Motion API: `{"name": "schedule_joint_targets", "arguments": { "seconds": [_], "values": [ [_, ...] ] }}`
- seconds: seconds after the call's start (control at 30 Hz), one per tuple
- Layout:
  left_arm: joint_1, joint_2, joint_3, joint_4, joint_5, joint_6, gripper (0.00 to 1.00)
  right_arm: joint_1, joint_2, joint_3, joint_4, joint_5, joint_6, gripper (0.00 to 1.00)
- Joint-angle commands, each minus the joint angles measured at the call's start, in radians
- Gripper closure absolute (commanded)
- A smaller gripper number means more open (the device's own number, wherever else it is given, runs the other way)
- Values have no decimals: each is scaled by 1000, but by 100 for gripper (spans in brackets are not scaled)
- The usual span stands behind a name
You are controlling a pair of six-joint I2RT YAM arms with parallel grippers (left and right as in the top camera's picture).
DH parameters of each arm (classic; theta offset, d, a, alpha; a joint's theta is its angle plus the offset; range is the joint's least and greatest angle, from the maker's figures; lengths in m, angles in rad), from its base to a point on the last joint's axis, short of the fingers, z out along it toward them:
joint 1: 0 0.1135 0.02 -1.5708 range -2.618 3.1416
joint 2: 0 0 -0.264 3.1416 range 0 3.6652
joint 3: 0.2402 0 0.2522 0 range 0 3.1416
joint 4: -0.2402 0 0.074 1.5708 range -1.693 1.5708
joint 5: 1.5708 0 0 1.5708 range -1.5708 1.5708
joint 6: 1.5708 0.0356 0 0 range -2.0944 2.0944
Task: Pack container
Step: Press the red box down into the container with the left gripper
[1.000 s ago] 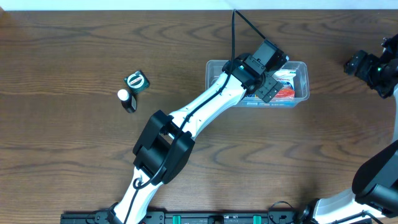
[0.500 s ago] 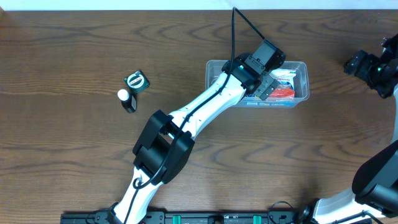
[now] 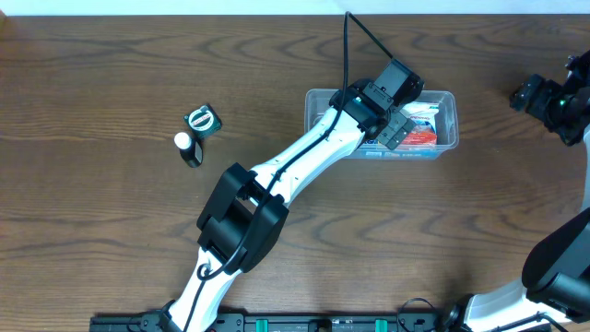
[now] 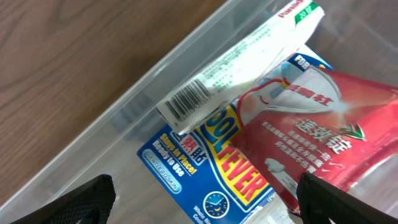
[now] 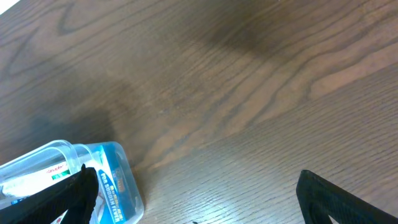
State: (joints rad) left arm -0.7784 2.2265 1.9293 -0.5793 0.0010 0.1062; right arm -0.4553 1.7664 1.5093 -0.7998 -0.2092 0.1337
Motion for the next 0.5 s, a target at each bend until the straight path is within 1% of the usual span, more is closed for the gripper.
{"name": "schedule_joint_targets", "arguments": {
  "seconds": [0.0, 0.13, 0.47],
  "values": [
    [-13, 10, 4, -22, 30, 48, 6, -3, -8, 8, -1, -4, 11, 1],
    [-20, 18, -11, -32, 29, 85, 6, -3, -8, 8, -1, -4, 11, 1],
    [-17, 37, -16, 5, 3, 106, 6, -3, -8, 8, -1, -4, 11, 1]
  ]
}}
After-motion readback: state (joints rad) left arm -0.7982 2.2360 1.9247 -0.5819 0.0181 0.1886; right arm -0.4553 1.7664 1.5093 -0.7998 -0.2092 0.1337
